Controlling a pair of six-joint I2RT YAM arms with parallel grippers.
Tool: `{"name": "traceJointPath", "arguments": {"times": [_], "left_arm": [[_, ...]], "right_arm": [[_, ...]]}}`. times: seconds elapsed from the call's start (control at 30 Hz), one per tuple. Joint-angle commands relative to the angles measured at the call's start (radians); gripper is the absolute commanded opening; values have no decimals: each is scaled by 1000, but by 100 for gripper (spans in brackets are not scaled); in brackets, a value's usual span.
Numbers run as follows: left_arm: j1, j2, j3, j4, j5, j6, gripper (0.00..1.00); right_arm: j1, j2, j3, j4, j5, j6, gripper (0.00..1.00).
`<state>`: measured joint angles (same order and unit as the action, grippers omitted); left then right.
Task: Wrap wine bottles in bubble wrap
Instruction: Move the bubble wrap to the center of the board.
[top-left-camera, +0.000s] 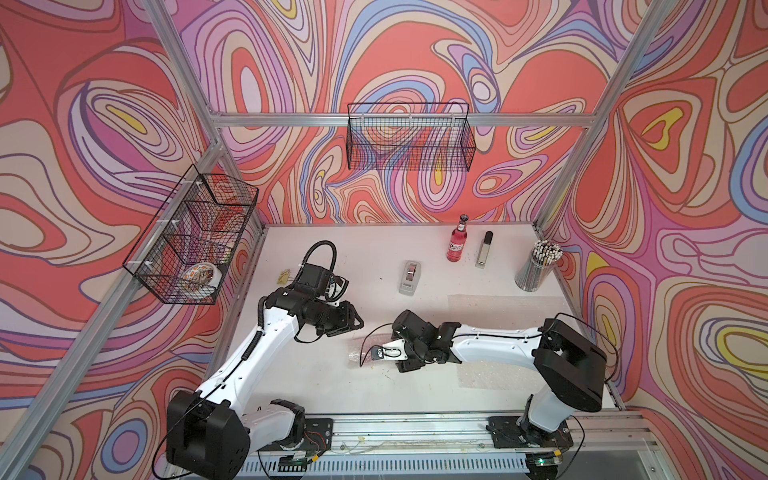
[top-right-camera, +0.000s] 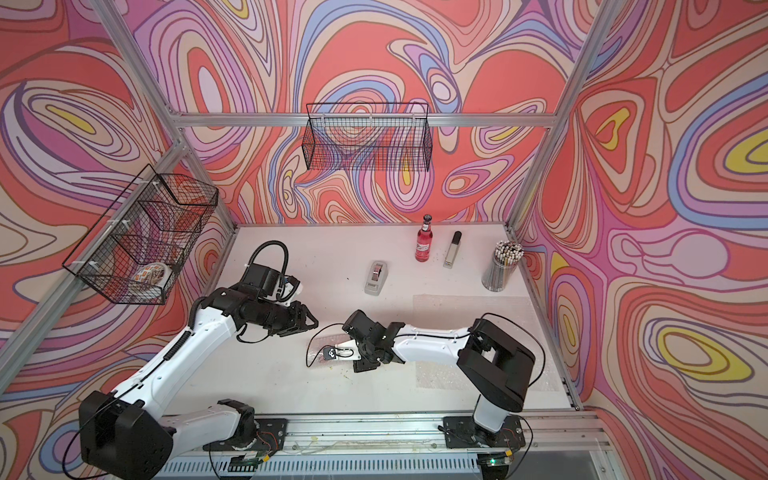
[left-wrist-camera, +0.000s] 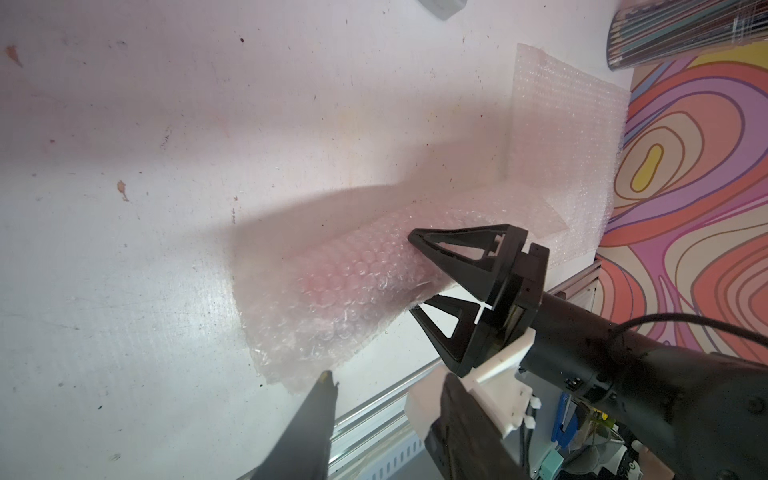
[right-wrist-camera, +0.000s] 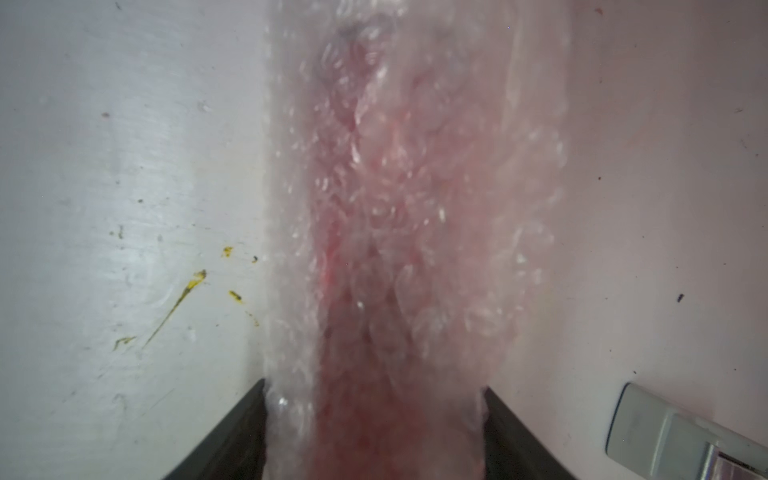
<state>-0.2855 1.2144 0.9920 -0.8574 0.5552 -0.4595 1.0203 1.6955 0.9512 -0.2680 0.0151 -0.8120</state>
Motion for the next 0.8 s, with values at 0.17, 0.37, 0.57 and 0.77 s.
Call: {"name": "traceJointPath", "arguments": {"times": [0.17, 0.37, 0.57, 0.77], "left_arm": [[36, 26, 13, -17, 37, 55, 43], [65, 34, 24, -21, 49, 79, 43], [146, 39, 118, -103, -13, 154, 43], [244, 92, 213, -148, -95, 226, 44]], "right_arm": [[41, 62, 68, 13, 67, 38, 49], [68, 118, 138, 35, 80, 89, 47], [115, 228, 275, 53, 61, 152, 47], [170, 364, 457, 31, 37, 219, 47]]}}
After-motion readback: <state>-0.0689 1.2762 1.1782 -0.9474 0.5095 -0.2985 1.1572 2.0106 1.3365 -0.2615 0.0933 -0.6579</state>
